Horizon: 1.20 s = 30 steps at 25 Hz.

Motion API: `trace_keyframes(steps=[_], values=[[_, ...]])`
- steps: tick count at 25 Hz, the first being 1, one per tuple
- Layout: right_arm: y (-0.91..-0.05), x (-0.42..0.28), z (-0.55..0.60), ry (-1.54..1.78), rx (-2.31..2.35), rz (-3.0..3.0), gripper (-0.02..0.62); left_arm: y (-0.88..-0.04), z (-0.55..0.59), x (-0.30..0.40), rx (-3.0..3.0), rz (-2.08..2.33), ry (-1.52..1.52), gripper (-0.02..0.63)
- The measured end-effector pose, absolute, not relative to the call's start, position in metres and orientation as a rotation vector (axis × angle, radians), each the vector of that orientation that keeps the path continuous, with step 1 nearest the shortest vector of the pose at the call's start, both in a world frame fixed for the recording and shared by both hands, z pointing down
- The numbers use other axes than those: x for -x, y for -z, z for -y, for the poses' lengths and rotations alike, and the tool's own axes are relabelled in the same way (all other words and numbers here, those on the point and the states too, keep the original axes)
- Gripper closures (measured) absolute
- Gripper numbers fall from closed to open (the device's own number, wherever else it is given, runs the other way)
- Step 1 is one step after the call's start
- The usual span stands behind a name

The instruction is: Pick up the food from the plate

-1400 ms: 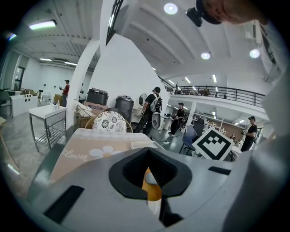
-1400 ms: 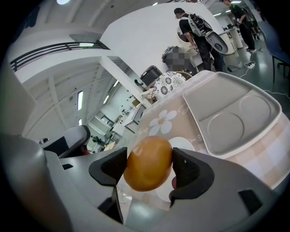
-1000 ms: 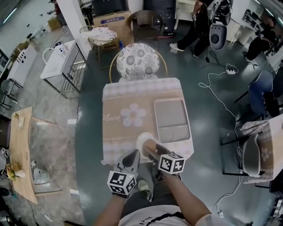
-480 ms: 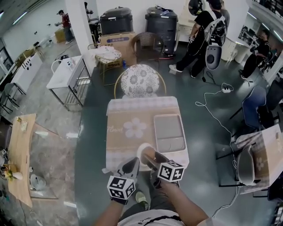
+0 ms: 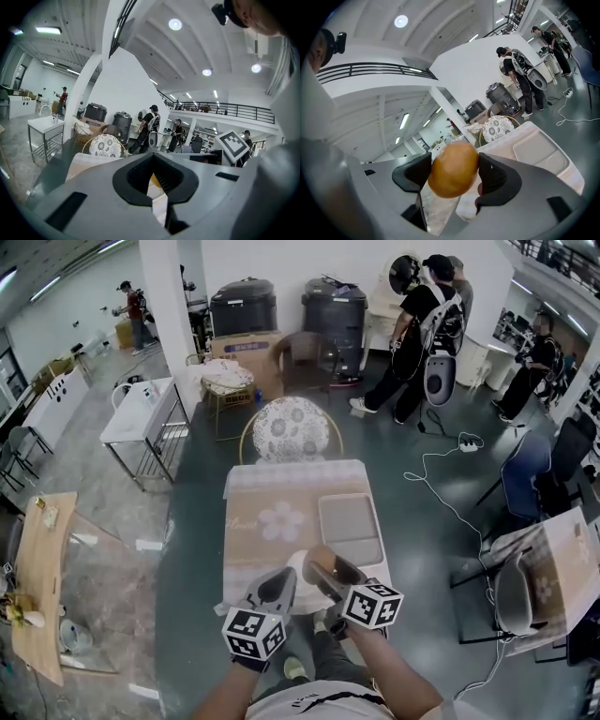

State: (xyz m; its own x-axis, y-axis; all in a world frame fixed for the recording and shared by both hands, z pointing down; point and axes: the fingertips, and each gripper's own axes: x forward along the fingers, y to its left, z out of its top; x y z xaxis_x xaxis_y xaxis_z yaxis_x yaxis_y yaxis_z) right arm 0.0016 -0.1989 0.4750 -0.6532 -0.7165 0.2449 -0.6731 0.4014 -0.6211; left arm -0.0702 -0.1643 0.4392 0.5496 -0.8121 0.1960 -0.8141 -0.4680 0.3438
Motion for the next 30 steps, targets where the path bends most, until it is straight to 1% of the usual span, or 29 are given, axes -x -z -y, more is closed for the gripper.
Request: trace_keyframes(steps=[9,30], values=[[-0.439,-0.009,0.183,0.969,1.284,-2.584,0.304,-0.405,0.154,0.071,-2.441,1.321,0.055,0.600],[-0.410,-0.014,0.167,0.794,1.300,-2.647,0.304,-0.394,0.143,0.056,-2.490,1.323,0.052,0.600]])
